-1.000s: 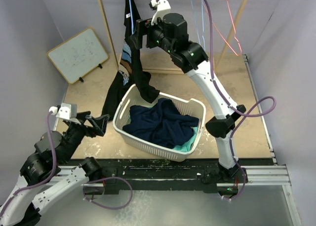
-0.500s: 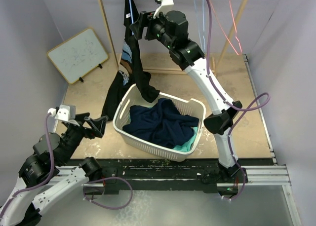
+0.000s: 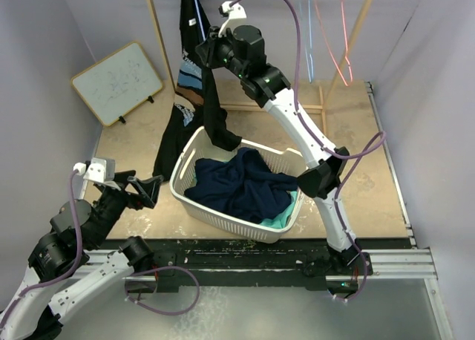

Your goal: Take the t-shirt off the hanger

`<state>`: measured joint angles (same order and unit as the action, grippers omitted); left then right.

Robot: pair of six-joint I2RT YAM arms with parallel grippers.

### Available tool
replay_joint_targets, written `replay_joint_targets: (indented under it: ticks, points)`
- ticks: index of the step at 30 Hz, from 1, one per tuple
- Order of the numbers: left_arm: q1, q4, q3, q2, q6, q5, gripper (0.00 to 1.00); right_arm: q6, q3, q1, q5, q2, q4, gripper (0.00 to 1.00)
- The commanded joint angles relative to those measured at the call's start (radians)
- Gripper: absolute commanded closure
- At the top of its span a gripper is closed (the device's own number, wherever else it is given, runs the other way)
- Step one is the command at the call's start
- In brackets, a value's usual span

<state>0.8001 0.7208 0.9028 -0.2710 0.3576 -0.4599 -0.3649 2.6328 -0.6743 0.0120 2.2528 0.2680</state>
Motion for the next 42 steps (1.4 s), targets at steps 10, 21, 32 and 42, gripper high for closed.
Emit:
replay_joint_targets:
  ticks: [10,21,32,42]
  points:
    - [-0.006,-0.027,-0.001,-0.026,0.010,0.022,0.12,0.110,-0.033,-0.004,0.223,-0.124,-0.065,1.00]
    - [-0.009,-0.064,-0.007,-0.067,-0.017,0.092,0.01,0.190,-0.058,-0.006,0.324,-0.242,-0.103,1.00]
    - [-0.023,-0.108,-0.021,-0.087,-0.046,0.187,0.01,0.184,-0.273,-0.006,0.280,-0.466,0.008,1.00]
    - [-0.029,-0.227,-0.024,-0.052,-0.108,0.251,0.01,0.179,-0.697,-0.008,0.174,-0.814,-0.005,1.00]
